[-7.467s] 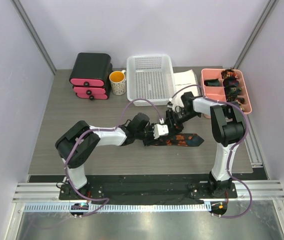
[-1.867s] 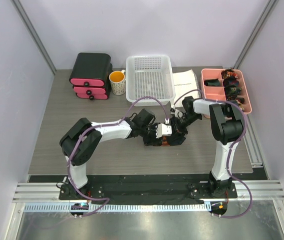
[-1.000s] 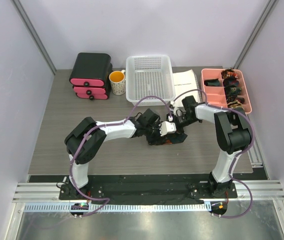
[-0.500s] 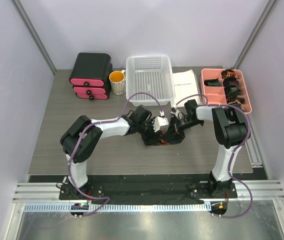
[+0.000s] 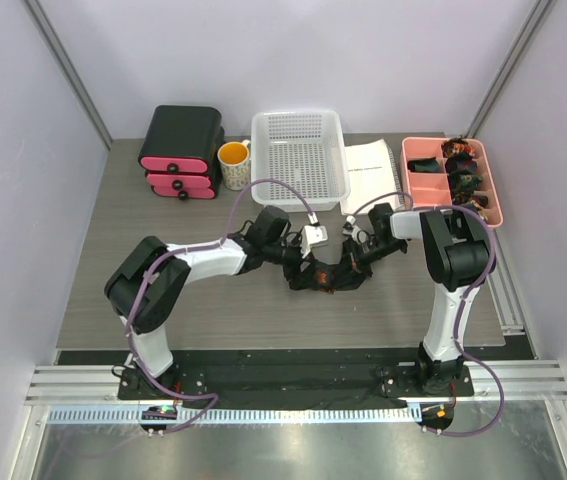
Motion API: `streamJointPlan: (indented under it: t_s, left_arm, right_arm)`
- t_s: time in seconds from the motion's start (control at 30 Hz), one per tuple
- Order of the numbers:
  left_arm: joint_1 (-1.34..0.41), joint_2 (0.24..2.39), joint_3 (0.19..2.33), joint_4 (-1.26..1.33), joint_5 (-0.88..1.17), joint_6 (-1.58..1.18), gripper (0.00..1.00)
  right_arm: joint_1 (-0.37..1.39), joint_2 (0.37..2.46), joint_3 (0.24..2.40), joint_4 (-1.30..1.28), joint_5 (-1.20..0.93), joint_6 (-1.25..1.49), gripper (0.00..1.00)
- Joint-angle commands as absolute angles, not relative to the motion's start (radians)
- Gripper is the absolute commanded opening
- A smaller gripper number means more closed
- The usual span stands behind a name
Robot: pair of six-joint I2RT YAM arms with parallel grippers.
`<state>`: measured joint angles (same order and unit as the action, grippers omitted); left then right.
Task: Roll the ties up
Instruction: Roll the tie at the center of the board.
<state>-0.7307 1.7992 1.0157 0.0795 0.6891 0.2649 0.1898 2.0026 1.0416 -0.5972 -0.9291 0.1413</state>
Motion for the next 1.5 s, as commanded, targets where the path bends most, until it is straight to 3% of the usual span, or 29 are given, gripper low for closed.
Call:
streamJointPlan:
  t_s: [0.0,0.33,0.53,0.67,0.7,0.8,0.9,1.03,1.13,1.27,1.47]
  left_arm:
    - [-0.742,1.779,0.976,0.235,0.753,0.320,0.76]
    - [-0.804,1.819,0.943,0.337,0.672,0.500,0.77]
    - [-0.831,1.856,0.997,0.259,0.629,0.571,0.73]
    - [-0.851,1.891,1.090,0.090,0.586,0.594,0.55]
    - [-0.850,1.910,1.110,0.054,0.556,0.572,0.44]
    - [-0.851,1.917,1.146,-0.063,0.517,0.560,0.28]
    - [-0.851,1.905,1.117,-0.106,0.497,0.561,0.22]
    - [-0.851,1.901,1.091,-0.138,0.488,0.571,0.19]
    - [-0.850,1.908,1.081,-0.146,0.486,0.574,0.15]
    - [-0.848,1.919,1.086,-0.146,0.488,0.574,0.10]
    - [-0.839,1.919,1.089,-0.123,0.463,0.548,0.09]
  right_arm:
    - [0.192,2.069,1.054,-0.575,-0.664,0.092,0.01]
    - [0.193,2.085,1.077,-0.600,-0.669,0.092,0.01]
    - [0.198,2.088,1.078,-0.604,-0.678,0.089,0.01]
    - [0.204,2.079,1.083,-0.607,-0.699,0.087,0.01]
    - [0.203,2.072,1.083,-0.609,-0.715,0.083,0.01]
    - [0.199,2.017,1.075,-0.607,-0.739,0.081,0.02]
    - [0.187,1.962,1.077,-0.615,-0.782,0.086,0.08]
    - [0.169,1.907,1.121,-0.672,-0.816,0.069,0.28]
    - [0.155,1.881,1.140,-0.686,-0.816,0.071,0.35]
    - [0.156,1.919,1.155,-0.664,-0.782,0.081,0.32]
    - [0.167,1.997,1.140,-0.650,-0.678,0.074,0.13]
